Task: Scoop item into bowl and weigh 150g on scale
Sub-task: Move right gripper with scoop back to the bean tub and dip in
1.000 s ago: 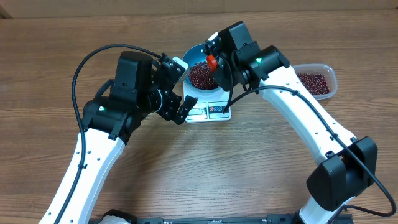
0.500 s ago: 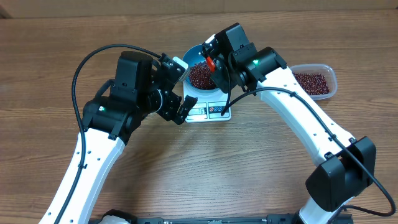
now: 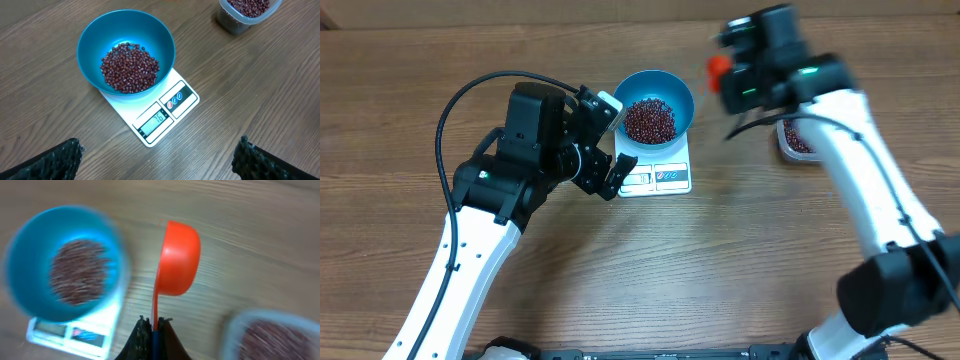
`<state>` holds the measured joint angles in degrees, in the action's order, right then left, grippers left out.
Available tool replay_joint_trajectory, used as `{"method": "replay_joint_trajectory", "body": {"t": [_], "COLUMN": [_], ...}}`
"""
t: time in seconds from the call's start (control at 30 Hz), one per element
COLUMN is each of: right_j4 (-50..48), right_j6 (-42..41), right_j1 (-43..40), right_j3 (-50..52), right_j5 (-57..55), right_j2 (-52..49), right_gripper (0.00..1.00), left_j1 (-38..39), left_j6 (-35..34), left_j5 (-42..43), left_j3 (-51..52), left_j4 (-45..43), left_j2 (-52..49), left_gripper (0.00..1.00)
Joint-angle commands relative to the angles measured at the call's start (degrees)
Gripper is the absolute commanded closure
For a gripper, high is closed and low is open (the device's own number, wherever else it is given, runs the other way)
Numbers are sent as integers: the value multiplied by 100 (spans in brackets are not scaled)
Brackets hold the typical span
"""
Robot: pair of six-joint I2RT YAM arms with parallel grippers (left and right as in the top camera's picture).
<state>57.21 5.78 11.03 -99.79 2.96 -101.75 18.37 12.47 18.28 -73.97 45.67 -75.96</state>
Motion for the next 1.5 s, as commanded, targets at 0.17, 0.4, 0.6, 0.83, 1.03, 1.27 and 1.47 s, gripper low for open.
{"method": "replay_joint_trajectory", "body": {"t": [0.17, 0.4, 0.6, 0.83, 1.03, 1.27, 1.47], "right_j4": [835, 844, 850, 765, 761, 802, 793], "right_j6": [-302, -229, -101, 98, 223, 284, 643], "right_j1": [-1357, -1582, -1561, -1561, -1561, -1558, -1558], "right_j3": [-118, 466, 684, 684, 695, 695, 695], "right_j5": [-1244, -1534, -1945, -1838, -1727, -1266, -444], "right_j2": [348, 245, -168, -544, -772, -1147, -1174], "right_gripper": [96, 96, 96, 96, 97, 96, 96], "left_j1": [4, 2, 2, 2, 2, 2, 2], "left_j6": [127, 127, 127, 127, 129, 127, 129], "left_j5": [79, 79, 79, 79, 79, 79, 81], "left_j3": [-76, -76, -76, -76, -76, -76, -76], "left_j4": [-2, -2, -2, -2, -2, -2, -2], "left_j2": [66, 66, 66, 66, 66, 66, 66], "left_gripper": [0, 0, 0, 0, 1, 1, 0]}}
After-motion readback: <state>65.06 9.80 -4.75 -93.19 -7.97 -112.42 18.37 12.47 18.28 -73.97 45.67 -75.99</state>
